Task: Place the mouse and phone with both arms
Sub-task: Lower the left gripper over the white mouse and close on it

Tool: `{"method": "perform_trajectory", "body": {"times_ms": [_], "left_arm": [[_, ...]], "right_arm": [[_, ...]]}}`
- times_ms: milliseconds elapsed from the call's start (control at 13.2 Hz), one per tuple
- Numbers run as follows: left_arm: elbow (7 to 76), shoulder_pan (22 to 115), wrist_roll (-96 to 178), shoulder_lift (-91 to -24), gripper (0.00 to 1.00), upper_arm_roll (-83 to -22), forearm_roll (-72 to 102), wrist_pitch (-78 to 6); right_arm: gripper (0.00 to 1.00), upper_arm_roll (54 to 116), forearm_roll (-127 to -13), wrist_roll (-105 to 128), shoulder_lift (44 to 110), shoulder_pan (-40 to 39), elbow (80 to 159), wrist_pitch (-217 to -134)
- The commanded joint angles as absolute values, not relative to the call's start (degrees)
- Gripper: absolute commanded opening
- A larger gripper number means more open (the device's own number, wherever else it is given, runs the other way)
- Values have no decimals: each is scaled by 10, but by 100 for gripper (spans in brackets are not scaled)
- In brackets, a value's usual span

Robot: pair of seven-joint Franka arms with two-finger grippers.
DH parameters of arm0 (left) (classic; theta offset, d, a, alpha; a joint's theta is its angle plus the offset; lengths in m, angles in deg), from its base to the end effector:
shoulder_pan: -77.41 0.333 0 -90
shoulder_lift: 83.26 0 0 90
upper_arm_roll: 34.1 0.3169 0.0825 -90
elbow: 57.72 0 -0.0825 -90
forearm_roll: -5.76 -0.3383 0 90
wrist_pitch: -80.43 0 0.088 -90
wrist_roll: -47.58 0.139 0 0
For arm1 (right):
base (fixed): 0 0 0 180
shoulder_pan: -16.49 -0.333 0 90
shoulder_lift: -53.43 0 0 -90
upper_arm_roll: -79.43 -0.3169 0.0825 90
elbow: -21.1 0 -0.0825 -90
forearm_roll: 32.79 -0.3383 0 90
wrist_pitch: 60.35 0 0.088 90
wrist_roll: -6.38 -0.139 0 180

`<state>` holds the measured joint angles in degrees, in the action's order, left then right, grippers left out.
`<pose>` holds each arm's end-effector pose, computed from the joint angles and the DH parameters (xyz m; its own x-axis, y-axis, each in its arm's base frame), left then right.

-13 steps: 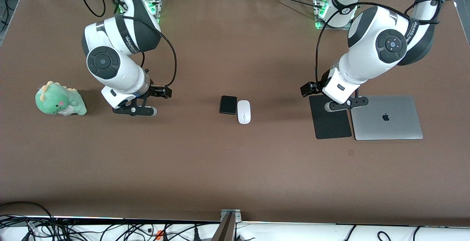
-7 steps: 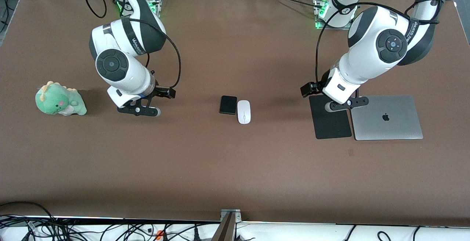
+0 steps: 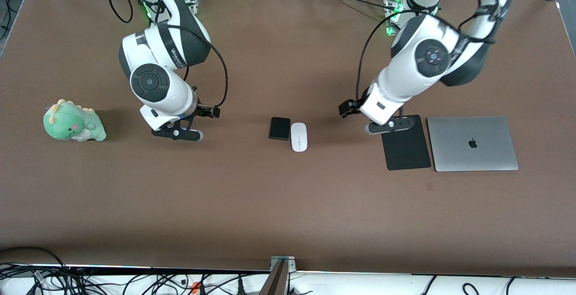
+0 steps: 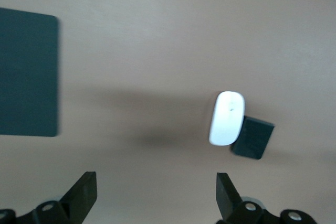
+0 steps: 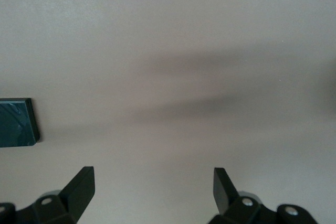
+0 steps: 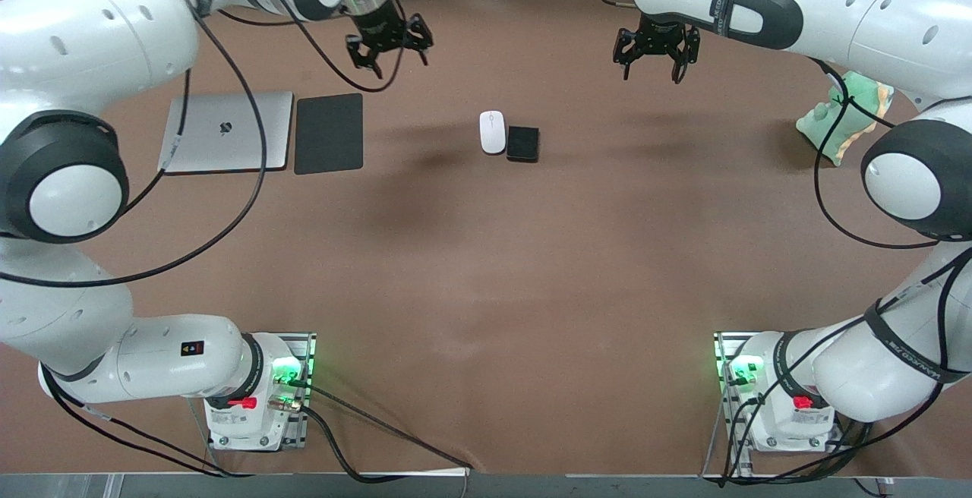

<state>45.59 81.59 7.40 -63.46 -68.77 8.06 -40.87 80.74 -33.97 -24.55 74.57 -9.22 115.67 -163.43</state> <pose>0.5243 -0.2820 0.3800 0.9702 0.2046 -0.1300 0.2267 -0.9559 0.1869 0.5334 0.2459 0.3716 0.9729 -0.1277 -0.1928 -0.1093 -0.9886 0.1035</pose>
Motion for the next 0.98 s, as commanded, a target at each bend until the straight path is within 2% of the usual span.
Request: {"method": "perform_trajectory", "body": {"times_ms": [0,151,529,831,906], "left_arm": [[441,785,27,-572,100,-686,38,-459],[424,755,-34,-531,100,-684,4,-493],[351,657,-180,-433,100,-651,-154,-504],[279,614,-189,-359,100,-636,-161,-506],[261,592,-190,-346,100,-617,-161,-505]], "right_arm": [[100,813,-337,-253,743,-98,1157,-1628],[100,813,-337,-253,744,-98,1156,-1628],[100,813,-337,-253,749,-97,1153,-1634],[100,813,-338,-253,750,-97,1152,-1634],[100,813,-338,-253,750,-97,1152,-1634]]}}
